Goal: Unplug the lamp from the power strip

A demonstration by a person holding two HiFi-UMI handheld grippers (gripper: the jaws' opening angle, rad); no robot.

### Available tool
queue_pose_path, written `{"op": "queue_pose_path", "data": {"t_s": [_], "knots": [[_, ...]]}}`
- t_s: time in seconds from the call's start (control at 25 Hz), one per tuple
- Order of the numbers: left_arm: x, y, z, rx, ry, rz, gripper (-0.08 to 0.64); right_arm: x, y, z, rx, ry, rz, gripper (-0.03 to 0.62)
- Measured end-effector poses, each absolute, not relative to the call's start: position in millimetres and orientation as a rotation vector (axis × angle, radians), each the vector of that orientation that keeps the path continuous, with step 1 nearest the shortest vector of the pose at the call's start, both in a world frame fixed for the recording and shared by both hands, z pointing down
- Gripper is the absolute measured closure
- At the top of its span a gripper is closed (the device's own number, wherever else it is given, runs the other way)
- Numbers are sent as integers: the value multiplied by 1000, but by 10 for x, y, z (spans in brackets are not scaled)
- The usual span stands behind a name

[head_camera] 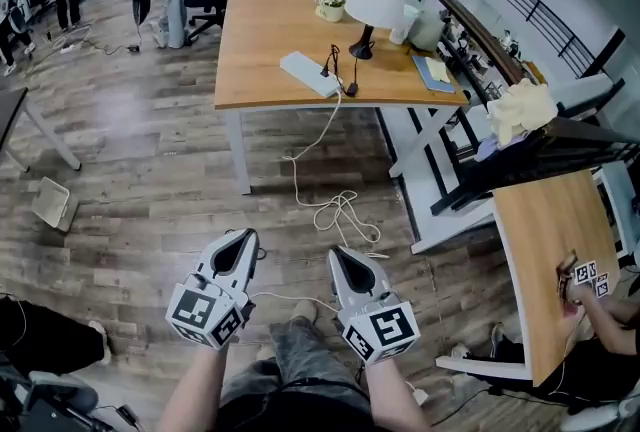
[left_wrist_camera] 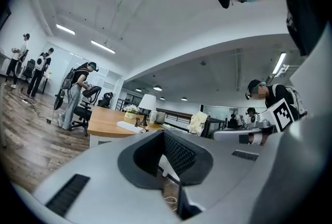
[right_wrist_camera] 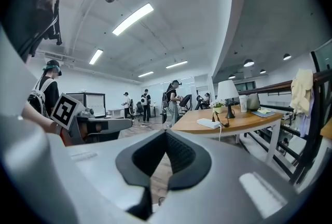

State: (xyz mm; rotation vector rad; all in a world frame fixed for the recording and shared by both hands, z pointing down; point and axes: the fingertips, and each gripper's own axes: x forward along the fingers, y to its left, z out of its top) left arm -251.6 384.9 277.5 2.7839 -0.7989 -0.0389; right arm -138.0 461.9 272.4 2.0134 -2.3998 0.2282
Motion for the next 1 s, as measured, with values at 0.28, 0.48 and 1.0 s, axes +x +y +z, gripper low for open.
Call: {"op": "queue_pose_path", "data": {"t_s": [0.28, 0.48, 1.0], "knots": [[-2083, 3277, 2663, 2778, -837, -71, 566, -986, 3991, 2685, 1941, -2436, 182, 584], [-1722, 3006, 2702, 2775, -848, -70, 565, -665, 3685, 2676, 1911, -2473, 194, 584], [-1165, 2739, 2767, 2779, -863, -44, 566, -139, 3373, 2724, 1905, -2517, 238, 584]]}}
